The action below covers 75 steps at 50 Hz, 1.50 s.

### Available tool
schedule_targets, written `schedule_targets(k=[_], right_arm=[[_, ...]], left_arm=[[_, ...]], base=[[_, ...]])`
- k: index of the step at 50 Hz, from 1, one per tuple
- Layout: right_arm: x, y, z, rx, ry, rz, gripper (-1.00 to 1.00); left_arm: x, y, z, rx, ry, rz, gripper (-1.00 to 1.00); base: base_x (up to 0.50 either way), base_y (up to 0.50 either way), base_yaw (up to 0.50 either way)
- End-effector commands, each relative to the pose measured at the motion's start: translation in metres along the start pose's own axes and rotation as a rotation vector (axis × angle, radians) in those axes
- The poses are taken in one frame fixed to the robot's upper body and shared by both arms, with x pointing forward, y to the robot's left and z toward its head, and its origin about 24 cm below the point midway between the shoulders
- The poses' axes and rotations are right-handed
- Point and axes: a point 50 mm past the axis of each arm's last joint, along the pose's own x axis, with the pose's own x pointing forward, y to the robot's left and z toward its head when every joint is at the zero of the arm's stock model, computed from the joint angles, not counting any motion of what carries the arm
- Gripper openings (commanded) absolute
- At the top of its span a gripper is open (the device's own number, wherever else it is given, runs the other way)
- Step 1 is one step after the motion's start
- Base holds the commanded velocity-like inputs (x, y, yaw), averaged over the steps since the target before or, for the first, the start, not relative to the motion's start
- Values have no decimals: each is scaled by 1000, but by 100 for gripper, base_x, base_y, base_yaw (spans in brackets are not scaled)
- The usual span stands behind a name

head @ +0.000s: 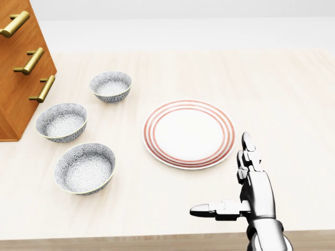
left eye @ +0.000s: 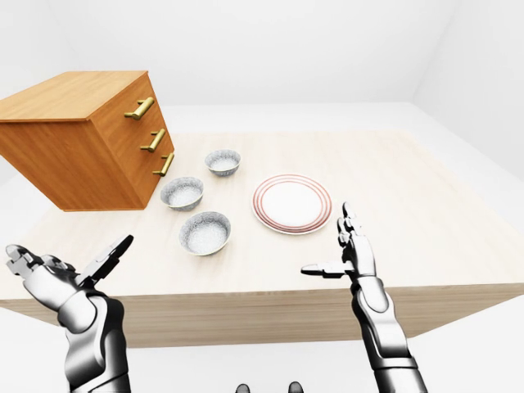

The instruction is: Put the bowl at the front on the plate.

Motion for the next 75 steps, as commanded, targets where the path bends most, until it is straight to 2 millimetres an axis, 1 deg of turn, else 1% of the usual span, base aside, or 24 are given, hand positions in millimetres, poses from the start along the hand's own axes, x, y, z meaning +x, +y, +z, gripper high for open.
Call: schedule_targets(k=[1,5,13,17,46,48,52,61,75], right_arm=[[-1,-5,2,-5,-2,-48,100],[1,-5,-1,-9,7,-47,100],[1,-5,-1,-10,17,-49,100],[2,-6,-6,-29,53,-58,100],[2,-6,-6,-29,54,-58,100],[1,-3,-3,-34,33,-35,100],[1,-4,-4,-34,33,-32,100],[1,-4,-4,-33,33,-31,100],[1,-3,-4,-35,30,-28,100]], left_arm=[[13,6,-11,-13,70,30,100],[12,5,-11,-17,74,23,100],[12,5,-12,-31,84,22,100],[13,5,-12,-39,88,23,100],[13,5,-12,-39,89,22,100],[12,7,-9,-60,83,26,100],[13,7,-14,-53,102,30,100],[12,7,-9,-65,87,22,100],[13,6,-10,-66,91,24,100]], base=[[0,0,0],[0,0,0],[0,0,0],[0,0,0],[0,0,0],[0,0,0],[0,0,0],[0,0,0],[9,0,0]])
